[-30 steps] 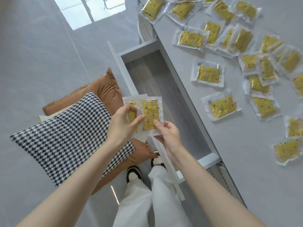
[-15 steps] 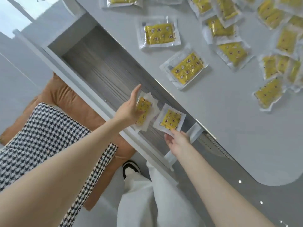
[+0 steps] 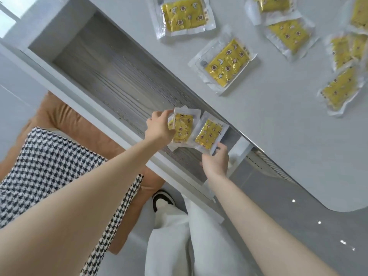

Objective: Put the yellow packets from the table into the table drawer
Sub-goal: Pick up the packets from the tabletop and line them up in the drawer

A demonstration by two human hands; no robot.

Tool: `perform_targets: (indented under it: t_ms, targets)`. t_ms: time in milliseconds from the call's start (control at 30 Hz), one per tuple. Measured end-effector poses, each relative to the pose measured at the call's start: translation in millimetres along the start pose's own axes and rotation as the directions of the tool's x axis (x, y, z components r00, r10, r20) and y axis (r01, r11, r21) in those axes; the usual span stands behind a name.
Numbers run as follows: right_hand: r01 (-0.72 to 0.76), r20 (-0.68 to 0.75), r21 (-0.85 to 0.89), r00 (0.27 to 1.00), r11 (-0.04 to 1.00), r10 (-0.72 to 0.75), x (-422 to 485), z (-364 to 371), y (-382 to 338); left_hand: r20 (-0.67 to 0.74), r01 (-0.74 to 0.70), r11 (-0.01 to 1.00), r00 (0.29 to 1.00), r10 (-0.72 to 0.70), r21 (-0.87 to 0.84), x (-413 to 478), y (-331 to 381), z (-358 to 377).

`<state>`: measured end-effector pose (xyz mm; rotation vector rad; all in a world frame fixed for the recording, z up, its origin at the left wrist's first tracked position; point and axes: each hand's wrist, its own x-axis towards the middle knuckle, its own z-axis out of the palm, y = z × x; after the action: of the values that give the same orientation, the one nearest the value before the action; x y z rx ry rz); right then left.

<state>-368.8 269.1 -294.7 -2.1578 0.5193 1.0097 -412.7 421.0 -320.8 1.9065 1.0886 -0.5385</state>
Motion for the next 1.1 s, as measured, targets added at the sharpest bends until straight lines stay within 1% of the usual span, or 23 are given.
perform_targets:
  t_ms: [33,67,100,133,167,233,300,400,467,533,667,733,767,800,833,867,900,933,967,1000,1033,1100]
  targets:
    - [0.155,0.022,-0.163,0.988,0.974,-0.153,-1.1,1.9,0.1,0.03,0.004,0.999,1.0,-0.005,0.033,-1.6,-1.1,-0.4]
    - [0.312,0.081,-0.321,0.95,0.894,-0.302,-0.2,3.6,-0.2,0.061,0.003,0.997,0.998,-0.008,0.08,-2.4,-2.9,0.0]
    - [0.439,0.162,-0.455,0.896,0.774,-0.413,2.8,5.3,-1.1,0.085,-0.008,0.99,0.996,-0.004,0.14,-2.3,-5.2,0.7]
    - [0.526,0.242,-0.557,0.843,0.643,-0.48,7.8,7.3,-2.8,0.1,-0.032,0.976,0.995,0.011,0.214,-1.0,-7.9,1.9]
    - [0.574,0.31,-0.631,0.804,0.523,-0.508,14.5,9.2,-4.8,0.105,-0.066,0.954,0.994,0.037,0.292,1.3,-10.6,3.8]
    - [0.614,0.421,-0.712,0.761,0.34,-0.494,30.7,12.0,-7.0,0.115,-0.137,0.901,0.989,0.098,0.412,5.5,-14.7,9.6]
    - [0.628,0.498,-0.744,0.75,0.231,-0.436,45.1,11.9,-5.8,0.124,-0.18,0.859,0.983,0.136,0.479,6.6,-16.0,15.0]
    - [0.624,0.543,-0.764,0.76,0.165,-0.357,57.7,4.1,1.9,0.129,-0.23,0.773,0.973,0.191,0.591,8.2,-16.0,21.4]
    - [0.605,0.532,-0.784,0.769,0.137,-0.354,59.7,-3.6,10.6,0.128,-0.239,0.73,0.97,0.206,0.64,9.1,-17.1,23.7]
    - [0.576,0.485,-0.8,0.786,0.17,-0.384,61.0,-12.3,20.0,0.126,-0.25,0.725,0.967,0.222,0.642,12.1,-17.9,27.4]
    - [0.492,0.367,-0.833,0.834,0.253,-0.413,63.1,-20.8,23.1,0.108,-0.273,0.776,0.96,0.258,0.569,15.4,-20.3,31.6]
    - [0.461,0.31,-0.84,0.841,0.286,-0.444,61.4,-19.0,18.0,0.085,-0.286,0.752,0.952,0.295,0.594,15.0,-20.6,32.7]
    - [0.479,0.303,-0.822,0.826,0.308,-0.475,60.2,-16.5,15.3,0.064,-0.28,0.735,0.949,0.308,0.617,14.9,-21.1,33.3]
    - [0.529,0.325,-0.786,0.793,0.32,-0.515,58.5,-13.8,12.1,0.037,-0.26,0.732,0.951,0.306,0.63,15.2,-21.7,33.4]
    - [0.601,0.375,-0.742,0.74,0.299,-0.558,56.4,-10.1,9.4,0.014,-0.233,0.745,0.958,0.288,0.625,15.6,-22.2,33.1]
    - [0.671,0.448,-0.701,0.678,0.241,-0.583,53.7,-6.0,6.4,-0.001,-0.205,0.77,0.966,0.258,0.605,15.6,-22.9,32.6]
    - [0.724,0.529,-0.668,0.623,0.17,-0.576,51.2,-2.0,3.7,-0.003,-0.184,0.797,0.974,0.228,0.576,15.6,-23.9,32.3]
    - [0.755,0.6,-0.647,0.591,0.107,-0.539,48.8,1.5,0.4,0.003,-0.173,0.818,0.979,0.205,0.549,15.6,-24.6,32.4]
    - [0.77,0.654,-0.635,0.581,0.065,-0.485,47.9,6.1,-2.1,0.011,-0.166,0.829,0.982,0.19,0.534,16.3,-25.4,32.1]
    - [0.772,0.686,-0.634,0.587,0.044,-0.43,46.9,9.9,-4.5,0.015,-0.162,0.835,0.983,0.182,0.525,17.2,-26.7,31.6]
    - [0.768,0.697,-0.639,0.599,0.036,-0.394,46.0,13.1,-5.7,0.013,-0.16,0.841,0.984,0.179,0.517,18.1,-27.9,31.1]
    - [0.741,0.675,-0.67,0.631,0.043,-0.383,44.4,17.7,-4.2,0.004,-0.166,0.856,0.982,0.188,0.489,20.0,-28.7,30.3]
